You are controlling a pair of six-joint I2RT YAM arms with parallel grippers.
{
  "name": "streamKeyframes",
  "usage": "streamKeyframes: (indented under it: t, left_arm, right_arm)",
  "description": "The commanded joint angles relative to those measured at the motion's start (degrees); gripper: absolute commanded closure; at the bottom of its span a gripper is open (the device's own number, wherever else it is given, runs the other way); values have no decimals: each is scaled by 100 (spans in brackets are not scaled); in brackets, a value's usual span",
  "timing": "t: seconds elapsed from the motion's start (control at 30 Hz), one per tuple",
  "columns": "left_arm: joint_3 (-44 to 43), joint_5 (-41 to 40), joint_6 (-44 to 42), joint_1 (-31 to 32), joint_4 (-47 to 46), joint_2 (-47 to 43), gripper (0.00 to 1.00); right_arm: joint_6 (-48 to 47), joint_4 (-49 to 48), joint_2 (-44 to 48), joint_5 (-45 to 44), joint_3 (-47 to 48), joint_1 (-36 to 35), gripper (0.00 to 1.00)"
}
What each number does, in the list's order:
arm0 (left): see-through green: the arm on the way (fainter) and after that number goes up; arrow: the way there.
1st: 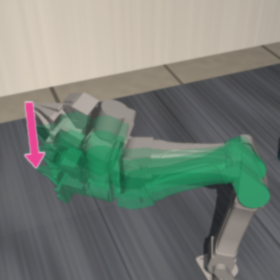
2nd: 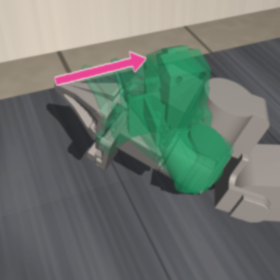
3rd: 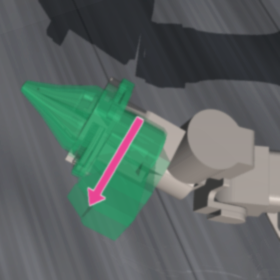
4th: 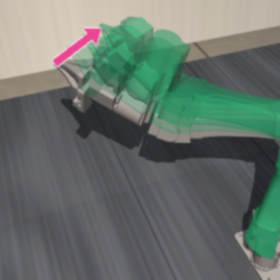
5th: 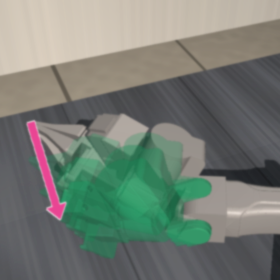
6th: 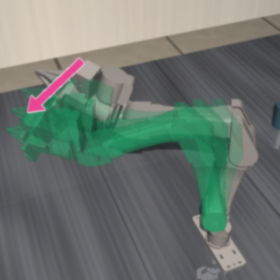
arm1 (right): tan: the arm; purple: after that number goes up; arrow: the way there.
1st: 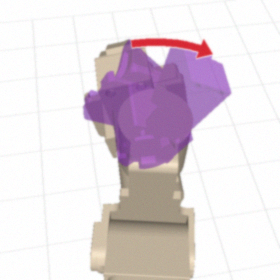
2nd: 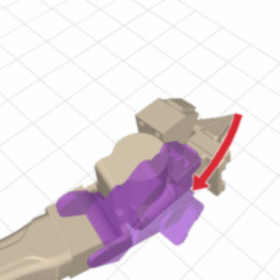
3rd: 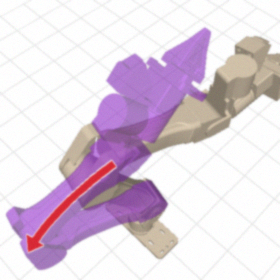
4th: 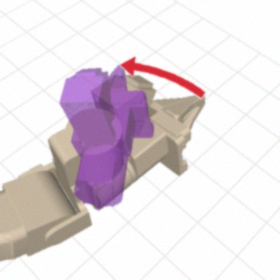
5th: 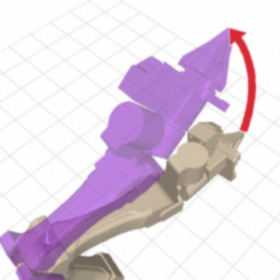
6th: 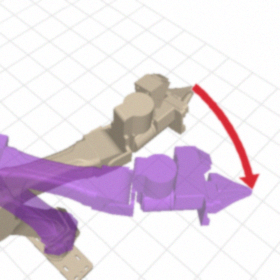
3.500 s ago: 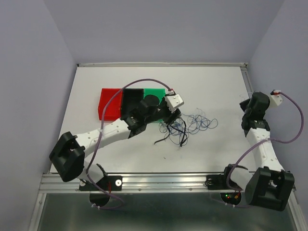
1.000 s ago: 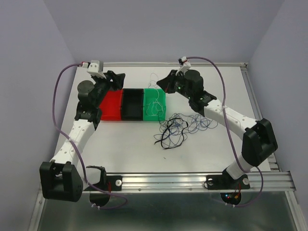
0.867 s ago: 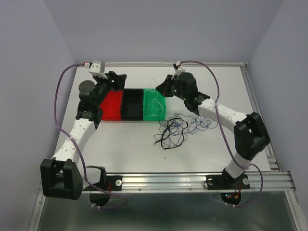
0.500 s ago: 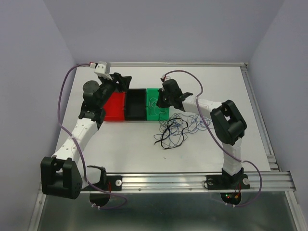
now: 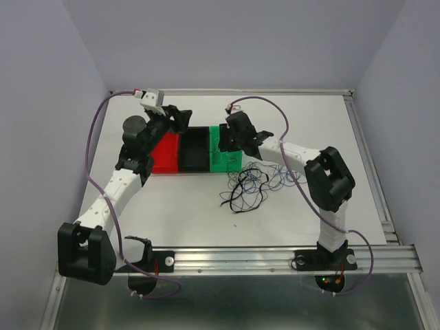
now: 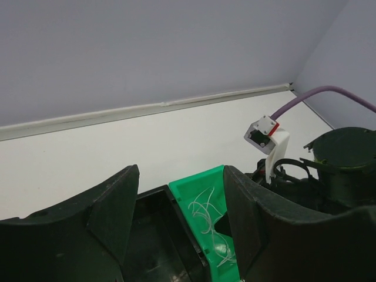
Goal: Untangle the cables
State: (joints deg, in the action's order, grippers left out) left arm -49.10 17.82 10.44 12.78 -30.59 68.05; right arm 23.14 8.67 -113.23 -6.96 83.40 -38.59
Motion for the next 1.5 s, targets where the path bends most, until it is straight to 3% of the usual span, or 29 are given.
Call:
streamKeyframes:
  t: [0.0,0.07,0.1,0.13,0.2,0.33,0.5,0.8,1.0,1.17,1.23,1.37,1.4,1.47]
  left_arm:
    - [-3,-139,-305,216,-176,-20,30]
    - [-38,-174,-428,418,-97,33,30]
    - [-90,-165,-498,506,-62,68,29]
    - [-108,-130,-681,594,26,94,29]
    - [-204,141,-989,856,175,243,29]
    - [-468,441,-1534,1314,615,586,24]
    - [-530,863,-1992,1754,852,894,21]
    - [-1223,688,-3003,2923,2160,1939,21]
    - [-1549,143,-3153,3275,2478,2704,22]
    - [-1769,-121,-3171,3363,2610,3240,26]
    - [-1874,-191,-3179,3398,2672,3363,33]
    - [-2086,-140,-3153,3416,2918,3539,65]
    - [-2112,-113,-3153,3425,2944,3522,77]
    - [-2077,-130,-3109,3433,2962,3348,88]
  right_arm:
    - [-2,-391,1037,-612,-348,-202,53]
    - [7,-524,1372,-675,-667,-246,52]
    - [-54,-698,1609,-649,-1058,-237,47]
    - [-98,-761,2011,-631,-1280,-263,27]
    - [-230,-744,2435,-578,-1823,-255,20]
    - [-380,10,3271,-787,-2432,-263,19]
    - [391,1301,4008,-2447,-2670,-255,19]
    - [1219,1419,5565,-4030,-3259,-246,14]
    - [1650,1401,6655,-4892,-3637,-246,15]
    - [1598,1392,7306,-4982,-3936,-246,15]
    - [1563,1401,7464,-4947,-3971,-246,15]
    - [1519,1383,7474,-4946,-3989,-246,15]
    - [1510,1366,7439,-4912,-3963,-246,16]
    - [1405,1305,7150,-4842,-3910,-246,18]
